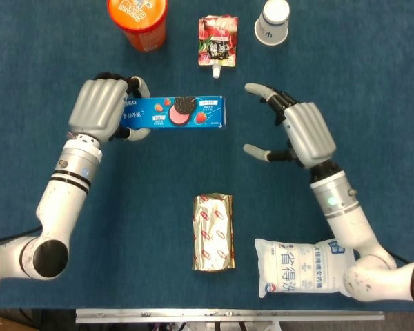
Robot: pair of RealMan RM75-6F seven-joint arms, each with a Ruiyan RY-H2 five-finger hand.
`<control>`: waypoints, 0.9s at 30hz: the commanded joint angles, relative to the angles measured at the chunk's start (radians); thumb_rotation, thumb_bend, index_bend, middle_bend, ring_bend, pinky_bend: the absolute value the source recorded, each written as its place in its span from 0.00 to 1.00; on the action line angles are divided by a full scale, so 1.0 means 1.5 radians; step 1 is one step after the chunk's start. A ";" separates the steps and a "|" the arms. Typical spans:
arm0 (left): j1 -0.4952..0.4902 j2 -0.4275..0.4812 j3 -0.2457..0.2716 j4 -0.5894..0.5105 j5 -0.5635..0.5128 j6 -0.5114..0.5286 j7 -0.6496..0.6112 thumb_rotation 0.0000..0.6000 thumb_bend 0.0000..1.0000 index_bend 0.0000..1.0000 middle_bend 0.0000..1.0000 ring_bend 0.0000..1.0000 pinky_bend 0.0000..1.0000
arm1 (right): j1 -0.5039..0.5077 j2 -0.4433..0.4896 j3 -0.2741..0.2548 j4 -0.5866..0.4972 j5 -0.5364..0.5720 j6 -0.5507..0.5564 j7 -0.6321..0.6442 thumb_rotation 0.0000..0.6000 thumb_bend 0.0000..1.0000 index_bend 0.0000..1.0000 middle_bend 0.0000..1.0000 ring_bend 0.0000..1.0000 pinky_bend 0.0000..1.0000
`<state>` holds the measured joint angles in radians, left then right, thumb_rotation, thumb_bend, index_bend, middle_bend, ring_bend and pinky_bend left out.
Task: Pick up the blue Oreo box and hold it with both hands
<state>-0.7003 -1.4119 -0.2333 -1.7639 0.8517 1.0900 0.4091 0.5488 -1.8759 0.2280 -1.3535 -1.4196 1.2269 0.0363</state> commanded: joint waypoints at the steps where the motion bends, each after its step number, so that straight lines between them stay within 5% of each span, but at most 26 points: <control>1: -0.002 0.000 0.001 -0.003 -0.002 0.000 0.000 1.00 0.18 0.59 0.63 0.34 0.25 | 0.007 -0.015 0.004 0.018 0.000 0.000 0.014 1.00 0.00 0.20 0.27 0.31 0.54; 27: -0.019 -0.013 0.012 -0.015 0.000 -0.005 -0.003 1.00 0.18 0.59 0.63 0.34 0.25 | 0.042 -0.087 0.016 0.088 -0.001 0.001 0.066 1.00 0.00 0.20 0.29 0.31 0.54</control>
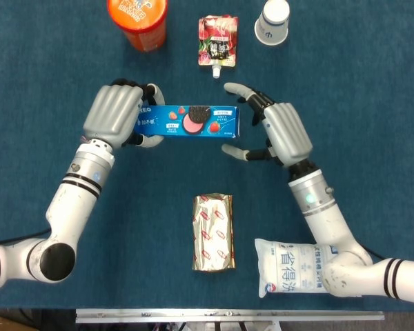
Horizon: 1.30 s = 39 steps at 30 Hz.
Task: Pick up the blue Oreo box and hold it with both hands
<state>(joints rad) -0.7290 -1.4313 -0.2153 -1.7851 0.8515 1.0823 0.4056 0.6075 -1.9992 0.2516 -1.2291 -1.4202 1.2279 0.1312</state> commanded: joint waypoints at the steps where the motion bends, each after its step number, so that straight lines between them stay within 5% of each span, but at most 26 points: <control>1: 0.000 0.000 0.001 -0.002 0.001 0.000 -0.002 1.00 0.18 0.59 0.63 0.34 0.25 | 0.004 -0.007 0.001 0.008 -0.001 0.000 0.003 1.00 0.00 0.20 0.30 0.32 0.54; 25: 0.000 0.006 0.007 -0.026 0.014 0.001 -0.022 1.00 0.18 0.59 0.63 0.34 0.25 | 0.021 -0.067 0.007 0.094 -0.021 0.038 0.042 1.00 0.00 0.49 0.55 0.59 0.56; 39: 0.000 0.012 0.016 -0.032 0.025 -0.006 -0.029 1.00 0.18 0.57 0.63 0.34 0.25 | 0.020 -0.083 0.010 0.121 -0.025 0.057 0.055 1.00 0.10 0.60 0.65 0.70 0.59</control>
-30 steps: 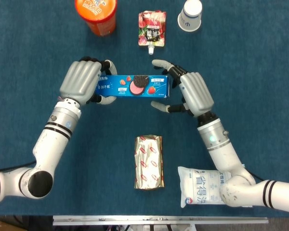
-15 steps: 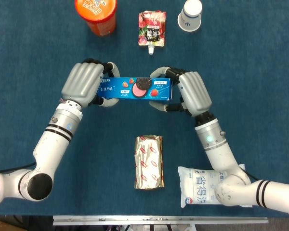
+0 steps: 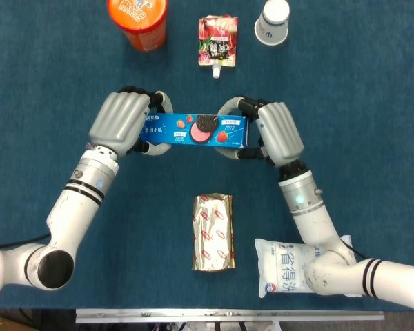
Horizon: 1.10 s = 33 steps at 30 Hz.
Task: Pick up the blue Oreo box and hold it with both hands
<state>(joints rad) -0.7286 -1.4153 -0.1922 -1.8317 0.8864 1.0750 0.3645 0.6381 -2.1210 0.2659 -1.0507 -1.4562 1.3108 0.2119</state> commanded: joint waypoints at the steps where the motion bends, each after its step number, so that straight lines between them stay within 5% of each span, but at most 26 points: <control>1: 0.000 0.002 0.002 -0.001 0.004 -0.002 -0.003 1.00 0.18 0.56 0.63 0.34 0.25 | 0.000 -0.002 0.001 0.003 -0.001 0.004 0.002 1.00 0.10 0.60 0.66 0.70 0.59; 12: 0.003 0.009 0.008 -0.003 0.024 -0.008 -0.017 1.00 0.18 0.51 0.53 0.34 0.25 | -0.001 -0.004 0.002 0.008 0.000 0.009 0.004 1.00 0.18 0.64 0.68 0.72 0.62; 24: 0.005 0.014 0.009 0.002 0.019 -0.009 -0.020 1.00 0.18 0.37 0.25 0.33 0.25 | -0.002 -0.004 0.003 0.009 0.001 0.011 0.005 1.00 0.19 0.64 0.69 0.73 0.62; 33: 0.004 0.026 0.009 -0.005 0.000 -0.013 -0.014 1.00 0.12 0.29 0.14 0.21 0.25 | -0.005 -0.002 0.001 0.009 0.001 0.014 0.005 1.00 0.20 0.65 0.69 0.73 0.62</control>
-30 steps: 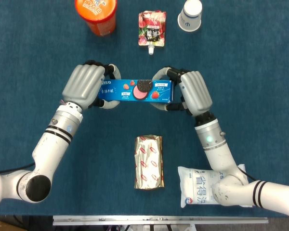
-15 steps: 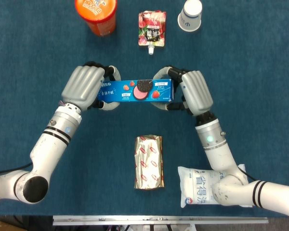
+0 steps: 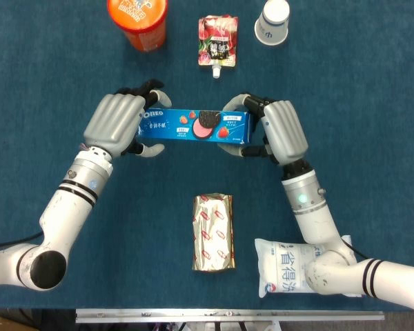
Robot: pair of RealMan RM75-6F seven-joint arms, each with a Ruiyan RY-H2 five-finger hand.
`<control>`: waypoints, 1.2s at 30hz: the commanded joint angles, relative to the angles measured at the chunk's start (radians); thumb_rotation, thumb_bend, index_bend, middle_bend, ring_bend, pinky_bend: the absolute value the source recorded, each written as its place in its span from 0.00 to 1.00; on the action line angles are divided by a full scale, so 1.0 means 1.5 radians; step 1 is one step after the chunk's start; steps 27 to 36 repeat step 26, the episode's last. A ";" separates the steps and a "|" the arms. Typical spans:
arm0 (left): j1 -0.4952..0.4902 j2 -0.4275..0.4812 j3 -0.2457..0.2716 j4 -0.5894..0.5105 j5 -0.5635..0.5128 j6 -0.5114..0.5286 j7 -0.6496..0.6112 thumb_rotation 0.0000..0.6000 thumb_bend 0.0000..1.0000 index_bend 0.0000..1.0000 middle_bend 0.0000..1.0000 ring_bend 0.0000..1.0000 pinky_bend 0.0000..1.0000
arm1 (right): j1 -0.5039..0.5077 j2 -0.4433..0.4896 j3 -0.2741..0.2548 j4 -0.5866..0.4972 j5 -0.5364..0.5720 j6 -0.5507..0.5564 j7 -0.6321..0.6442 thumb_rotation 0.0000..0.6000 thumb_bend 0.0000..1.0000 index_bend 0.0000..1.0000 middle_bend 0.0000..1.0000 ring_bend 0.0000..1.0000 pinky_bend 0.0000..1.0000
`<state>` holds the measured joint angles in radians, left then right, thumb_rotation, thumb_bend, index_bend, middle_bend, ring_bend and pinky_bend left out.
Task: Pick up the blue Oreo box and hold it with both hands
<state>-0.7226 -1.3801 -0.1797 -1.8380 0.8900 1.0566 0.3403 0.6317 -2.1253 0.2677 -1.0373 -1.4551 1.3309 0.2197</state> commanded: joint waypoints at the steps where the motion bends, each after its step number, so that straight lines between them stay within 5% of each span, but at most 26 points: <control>1: -0.001 0.003 0.001 -0.002 -0.005 -0.001 0.004 1.00 0.10 0.28 0.13 0.19 0.25 | -0.001 0.001 0.000 0.000 0.000 0.001 0.000 1.00 0.20 0.65 0.69 0.73 0.62; 15: -0.002 0.015 0.006 0.004 -0.019 0.004 0.020 1.00 0.05 0.24 0.08 0.10 0.19 | -0.005 0.010 0.000 -0.009 0.000 0.005 0.000 1.00 0.20 0.65 0.69 0.73 0.62; 36: 0.004 0.027 0.011 0.003 -0.032 0.017 0.033 1.00 0.05 0.23 0.08 0.09 0.18 | -0.010 0.029 0.001 -0.028 -0.003 0.011 0.004 1.00 0.20 0.65 0.69 0.73 0.62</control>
